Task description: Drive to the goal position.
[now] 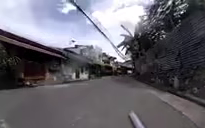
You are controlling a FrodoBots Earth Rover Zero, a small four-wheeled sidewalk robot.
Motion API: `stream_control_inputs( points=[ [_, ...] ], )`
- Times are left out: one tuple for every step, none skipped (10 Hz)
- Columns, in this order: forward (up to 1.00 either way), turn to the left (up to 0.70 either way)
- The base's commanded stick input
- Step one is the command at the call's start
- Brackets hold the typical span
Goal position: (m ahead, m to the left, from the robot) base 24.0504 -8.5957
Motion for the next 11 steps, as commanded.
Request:
stream_control_inputs(
  points=[
    [0.85, -0.34],
    [0.85, -0.34],
    [0.85, -0.34],
    [0.85, -0.34],
    [0.85, -0.32],
    [0.85, -0.28],
    [0.85, -0.24],
    [0.85, -0.20],
    [0.85, -0.17],
    [0.85, -0.13],
    [0.85, -0.09]
  ],
)
